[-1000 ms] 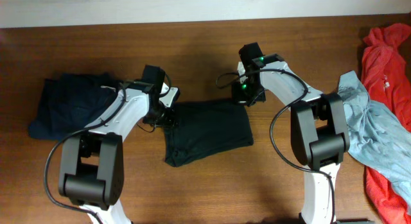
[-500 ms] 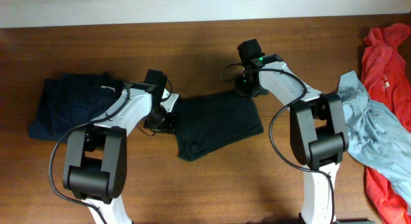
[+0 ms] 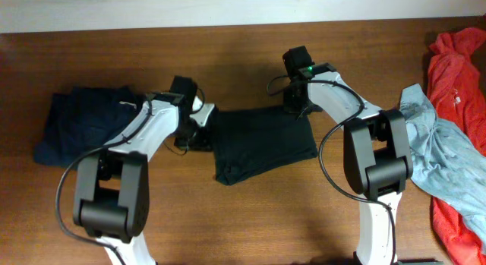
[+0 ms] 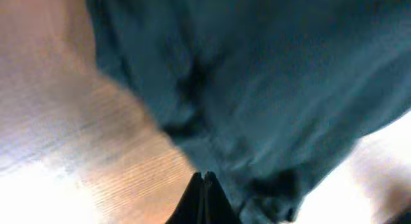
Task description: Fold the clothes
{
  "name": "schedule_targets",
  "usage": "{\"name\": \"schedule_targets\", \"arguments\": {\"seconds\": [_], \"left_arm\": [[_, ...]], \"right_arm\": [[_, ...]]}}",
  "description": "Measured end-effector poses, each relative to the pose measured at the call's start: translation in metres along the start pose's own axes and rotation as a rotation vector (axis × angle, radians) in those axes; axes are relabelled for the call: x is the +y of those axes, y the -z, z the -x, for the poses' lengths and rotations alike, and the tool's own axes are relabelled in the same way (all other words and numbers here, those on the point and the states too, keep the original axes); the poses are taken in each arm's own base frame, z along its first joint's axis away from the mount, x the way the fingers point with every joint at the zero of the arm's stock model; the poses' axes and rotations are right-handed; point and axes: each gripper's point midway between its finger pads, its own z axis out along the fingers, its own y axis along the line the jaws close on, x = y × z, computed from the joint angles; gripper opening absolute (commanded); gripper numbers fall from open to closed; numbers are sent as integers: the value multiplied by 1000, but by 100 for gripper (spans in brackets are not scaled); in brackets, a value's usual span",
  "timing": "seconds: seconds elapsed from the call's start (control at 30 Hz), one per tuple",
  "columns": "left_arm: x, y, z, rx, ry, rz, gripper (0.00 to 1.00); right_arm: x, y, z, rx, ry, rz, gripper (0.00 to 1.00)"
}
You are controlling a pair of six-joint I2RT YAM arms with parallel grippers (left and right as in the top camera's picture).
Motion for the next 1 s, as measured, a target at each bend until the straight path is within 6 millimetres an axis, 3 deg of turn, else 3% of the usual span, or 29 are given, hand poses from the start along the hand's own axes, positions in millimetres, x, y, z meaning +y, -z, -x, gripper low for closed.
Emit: {"name": "schedule_targets", "arguments": {"seconds": [0.13, 0.33, 0.6, 0.73, 0.87, 1.0], "left_arm": [[-16, 14, 24, -107, -62, -20, 1], [-38, 8, 38, -158, -139, -33, 1], [-42, -44, 10, 13, -131, -49, 1], [-38, -44, 4, 42, -109, -33, 1], [-31, -41, -7, 92, -87, 11, 1], [-27, -40, -11, 109, -79, 38, 1]], "right_arm": [[0, 0, -1, 5, 0, -2, 4], [0, 0, -2, 11, -3, 8, 4], [0, 0, -1, 11, -7, 18, 4], [1, -1, 5, -10, -12, 30, 4], [1, -4, 26, -86, -36, 62, 4], [-12, -8, 38, -114, -76, 72, 4]]}}
